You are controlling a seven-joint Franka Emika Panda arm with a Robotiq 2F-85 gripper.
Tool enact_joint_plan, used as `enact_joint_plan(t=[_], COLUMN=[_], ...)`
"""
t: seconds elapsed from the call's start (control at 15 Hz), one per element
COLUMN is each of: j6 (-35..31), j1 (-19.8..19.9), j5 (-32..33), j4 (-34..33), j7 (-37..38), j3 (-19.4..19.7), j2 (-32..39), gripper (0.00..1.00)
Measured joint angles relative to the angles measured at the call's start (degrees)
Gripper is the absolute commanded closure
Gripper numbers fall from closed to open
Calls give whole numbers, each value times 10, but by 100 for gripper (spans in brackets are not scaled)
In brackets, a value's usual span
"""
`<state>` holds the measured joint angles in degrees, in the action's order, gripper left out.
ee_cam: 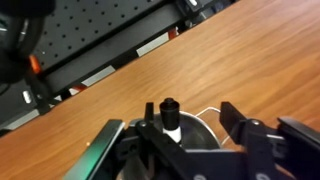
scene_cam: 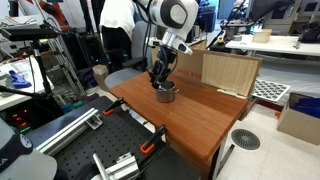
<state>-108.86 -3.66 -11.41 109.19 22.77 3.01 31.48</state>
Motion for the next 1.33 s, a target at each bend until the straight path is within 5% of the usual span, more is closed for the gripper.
enact_joint_plan(t=[0.4, 1.33], j6=[8, 17], j1=[-2, -2], j5=[4, 5], j4=[-13, -18], j7=[0, -11], j3=[-1, -1], j2=[2, -5], gripper=[98, 95])
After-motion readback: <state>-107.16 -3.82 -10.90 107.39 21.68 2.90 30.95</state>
